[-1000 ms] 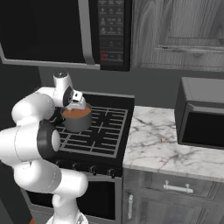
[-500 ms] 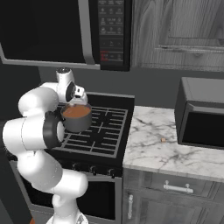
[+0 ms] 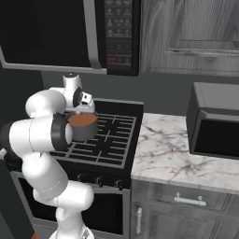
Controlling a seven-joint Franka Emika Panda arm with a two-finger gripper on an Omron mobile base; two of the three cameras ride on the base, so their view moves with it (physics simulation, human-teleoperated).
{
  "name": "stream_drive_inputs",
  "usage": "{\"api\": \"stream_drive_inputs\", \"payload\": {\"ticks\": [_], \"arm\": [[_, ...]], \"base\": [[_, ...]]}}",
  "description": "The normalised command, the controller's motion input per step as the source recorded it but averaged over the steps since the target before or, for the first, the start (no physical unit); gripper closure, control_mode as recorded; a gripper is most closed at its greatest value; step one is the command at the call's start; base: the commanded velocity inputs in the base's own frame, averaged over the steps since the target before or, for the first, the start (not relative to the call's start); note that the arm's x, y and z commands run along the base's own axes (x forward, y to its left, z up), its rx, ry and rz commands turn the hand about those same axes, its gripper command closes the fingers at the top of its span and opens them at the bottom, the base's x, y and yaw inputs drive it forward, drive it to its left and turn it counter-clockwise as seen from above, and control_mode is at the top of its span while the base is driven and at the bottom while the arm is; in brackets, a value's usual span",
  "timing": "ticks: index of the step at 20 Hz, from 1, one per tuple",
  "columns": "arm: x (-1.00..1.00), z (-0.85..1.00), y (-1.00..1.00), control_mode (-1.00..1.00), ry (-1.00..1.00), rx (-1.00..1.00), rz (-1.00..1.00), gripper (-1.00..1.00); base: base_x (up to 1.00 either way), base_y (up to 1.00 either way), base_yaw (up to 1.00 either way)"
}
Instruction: Pick up the sugar cube(s) and place them in the saucepan with hot chocolate.
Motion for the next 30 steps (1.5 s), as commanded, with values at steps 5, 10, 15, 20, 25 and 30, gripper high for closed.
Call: {"api": "stream_drive_inputs", "payload": {"ticks": [5, 10, 15, 20, 25, 30], "arm": [[0.03, -0.10, 0.00, -1.00, 0.00, 0.00, 0.00, 1.00], [0.07, -0.11, 0.00, -1.00, 0.00, 0.00, 0.00, 1.00], [0.05, -0.08, 0.00, -1.00, 0.01, 0.00, 0.00, 1.00], [0.02, -0.04, 0.00, -1.00, 0.02, 0.00, 0.00, 1.00], [0.00, 0.00, 0.00, -1.00, 0.00, 0.00, 0.00, -1.00], [0.00, 0.00, 0.00, -1.00, 0.00, 0.00, 0.00, -1.00]], "base": [[0.00, 0.00, 0.00], [0.00, 0.00, 0.00], [0.00, 0.00, 0.00], [0.00, 0.00, 0.00], [0.00, 0.00, 0.00], [0.00, 0.00, 0.00]]}}
